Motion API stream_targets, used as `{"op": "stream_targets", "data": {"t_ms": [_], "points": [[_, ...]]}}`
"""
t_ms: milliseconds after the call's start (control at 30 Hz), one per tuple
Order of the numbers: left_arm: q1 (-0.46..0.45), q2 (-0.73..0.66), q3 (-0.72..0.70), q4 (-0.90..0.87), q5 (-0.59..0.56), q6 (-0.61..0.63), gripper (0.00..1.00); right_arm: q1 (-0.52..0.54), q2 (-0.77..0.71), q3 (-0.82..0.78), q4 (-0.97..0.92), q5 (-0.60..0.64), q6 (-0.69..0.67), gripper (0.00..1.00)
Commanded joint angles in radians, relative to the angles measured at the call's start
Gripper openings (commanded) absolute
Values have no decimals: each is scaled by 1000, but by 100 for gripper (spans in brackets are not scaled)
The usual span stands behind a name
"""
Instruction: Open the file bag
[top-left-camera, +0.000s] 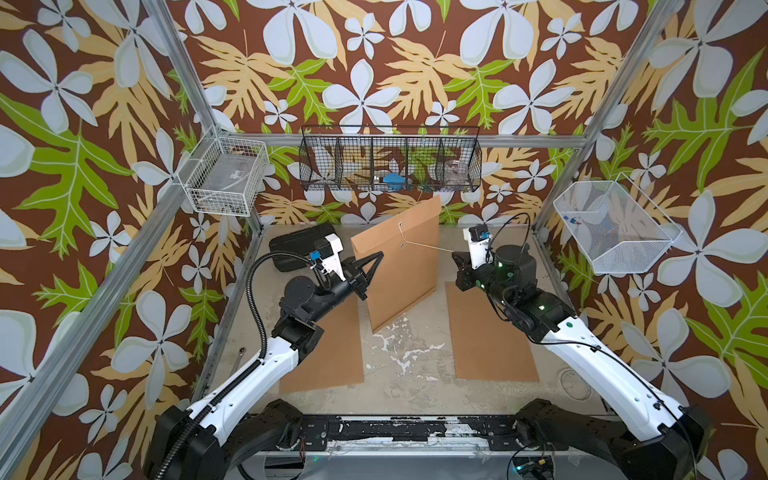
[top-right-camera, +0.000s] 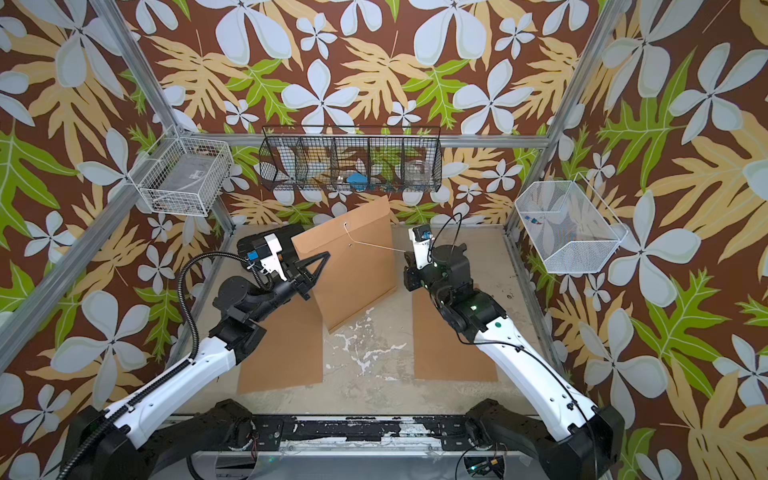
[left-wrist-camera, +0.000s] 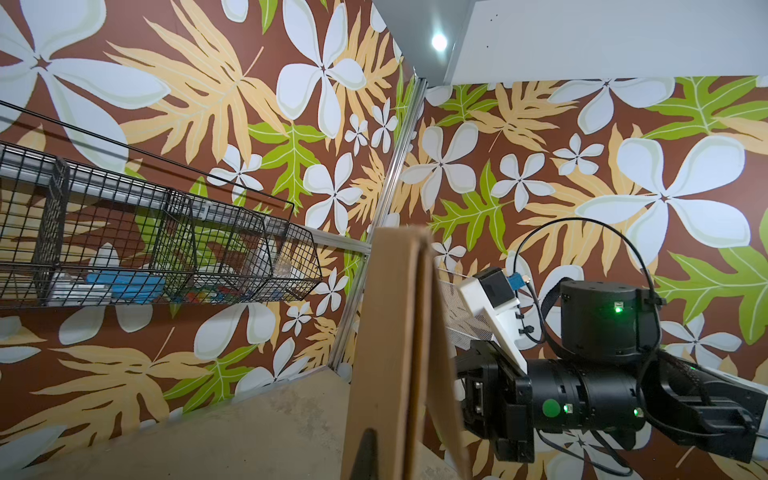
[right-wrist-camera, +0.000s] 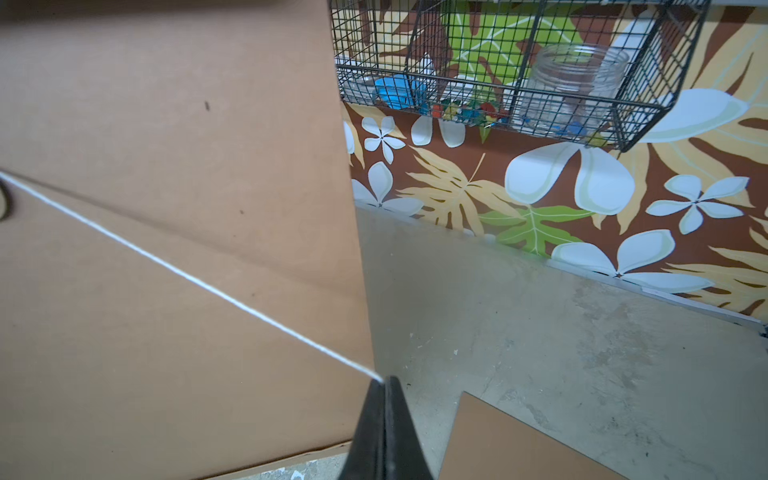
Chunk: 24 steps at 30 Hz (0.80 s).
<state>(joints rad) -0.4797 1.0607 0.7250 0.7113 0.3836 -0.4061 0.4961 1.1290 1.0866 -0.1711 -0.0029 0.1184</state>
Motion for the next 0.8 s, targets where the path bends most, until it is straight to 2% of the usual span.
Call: {"op": "stream_targets", "data": {"t_ms": [0, 133, 267, 333, 400, 567, 667, 767], "points": [[1, -4, -2, 0, 17, 38, 0, -15, -14, 9, -3, 9, -17, 0], [1, 0, -10, -6, 29, 61, 0, -24, -23, 12, -11, -4, -19, 0], [2, 14, 0, -22, 42, 103, 0, -24, -31, 7, -25, -81, -26, 0], [3, 22, 17, -45, 44, 142, 0, -24, -39, -5, -33, -105, -28, 7], [3, 32, 42, -77, 45, 192, 0, -24, -58, -25, -32, -109, -31, 19], [4, 60, 114, -154, 71, 308, 0, -32, -94, -53, -37, -111, -39, 37], [8, 71, 148, -201, 75, 357, 0, -70, -111, -67, -35, -146, -29, 43], [16, 69, 163, -230, 76, 390, 0, -158, -127, -97, -7, -239, 6, 48]]}}
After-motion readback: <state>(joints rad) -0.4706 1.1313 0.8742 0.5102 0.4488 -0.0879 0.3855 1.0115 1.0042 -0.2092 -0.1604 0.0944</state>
